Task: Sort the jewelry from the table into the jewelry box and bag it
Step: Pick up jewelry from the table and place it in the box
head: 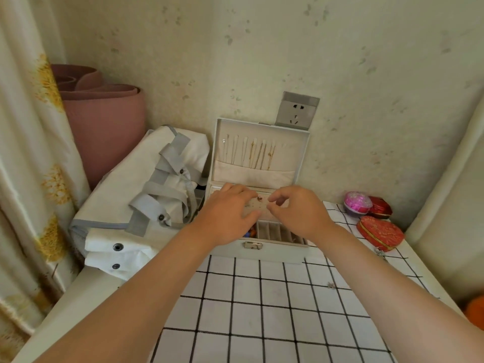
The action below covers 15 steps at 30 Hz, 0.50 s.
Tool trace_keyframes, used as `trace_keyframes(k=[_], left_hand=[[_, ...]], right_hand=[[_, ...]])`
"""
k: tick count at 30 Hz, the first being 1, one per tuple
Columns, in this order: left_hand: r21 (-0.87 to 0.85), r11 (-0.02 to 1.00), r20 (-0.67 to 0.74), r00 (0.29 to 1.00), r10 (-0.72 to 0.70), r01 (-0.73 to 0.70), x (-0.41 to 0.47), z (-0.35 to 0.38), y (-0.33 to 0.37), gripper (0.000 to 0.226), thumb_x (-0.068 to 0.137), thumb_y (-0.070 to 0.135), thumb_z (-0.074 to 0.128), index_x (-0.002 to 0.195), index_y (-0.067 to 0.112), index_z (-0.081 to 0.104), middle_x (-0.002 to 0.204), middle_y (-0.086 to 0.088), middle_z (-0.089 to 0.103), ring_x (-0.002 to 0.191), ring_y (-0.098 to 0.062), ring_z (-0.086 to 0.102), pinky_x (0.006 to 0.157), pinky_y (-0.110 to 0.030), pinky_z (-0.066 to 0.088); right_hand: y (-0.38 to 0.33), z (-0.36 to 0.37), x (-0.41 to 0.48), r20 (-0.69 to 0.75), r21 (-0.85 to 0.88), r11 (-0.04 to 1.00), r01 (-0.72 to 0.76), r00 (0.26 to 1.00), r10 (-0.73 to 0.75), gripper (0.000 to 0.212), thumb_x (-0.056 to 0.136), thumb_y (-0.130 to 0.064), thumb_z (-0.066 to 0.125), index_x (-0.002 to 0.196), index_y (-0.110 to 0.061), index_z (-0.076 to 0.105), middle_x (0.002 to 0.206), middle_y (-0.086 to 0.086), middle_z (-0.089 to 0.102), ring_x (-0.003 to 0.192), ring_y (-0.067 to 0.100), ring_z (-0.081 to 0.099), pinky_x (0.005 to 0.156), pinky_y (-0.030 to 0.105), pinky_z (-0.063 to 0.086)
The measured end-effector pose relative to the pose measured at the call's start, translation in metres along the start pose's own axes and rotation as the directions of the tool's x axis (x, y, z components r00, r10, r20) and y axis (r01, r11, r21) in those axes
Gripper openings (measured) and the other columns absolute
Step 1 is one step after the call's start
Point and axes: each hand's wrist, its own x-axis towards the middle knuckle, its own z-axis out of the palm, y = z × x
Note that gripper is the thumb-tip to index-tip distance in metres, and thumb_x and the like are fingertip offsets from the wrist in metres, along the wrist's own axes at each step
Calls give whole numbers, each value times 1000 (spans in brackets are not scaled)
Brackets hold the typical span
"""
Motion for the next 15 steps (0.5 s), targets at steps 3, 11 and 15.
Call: trace_keyframes(k=[3, 11, 15], left_hand=[[-4, 999, -32, 999, 41, -41, -4, 5, 28, 47, 96, 43, 52, 139, 26, 51, 131, 9, 52, 126, -12, 40, 106, -34, 38], [-108, 989, 32, 994, 107, -103, 12, 58, 124, 39, 97, 36, 54, 135, 28, 52, 121, 10, 55, 110, -9, 49, 91, -25, 42], [-132, 983, 126, 982, 144, -128, 27, 90, 156, 34, 97, 31, 54, 131, 27, 56, 116, 8, 57, 104, -12, 54, 90, -31, 48]], right_hand=[[24, -32, -22, 5, -36, 998, -42, 999, 42, 16, 88, -40, 69, 101, -32, 73, 92, -17, 67, 91, 6, 62, 84, 32, 52], [123, -96, -77, 26, -43, 978, -205, 978, 206, 19, 90, -37, 67, 109, -34, 72, 98, -16, 68, 95, 6, 64, 88, 31, 53], [158, -101, -92, 77, -20, 974, -226, 971, 227, 26, 90, -28, 69, 116, -29, 71, 110, -9, 69, 103, 10, 65, 95, 35, 52]])
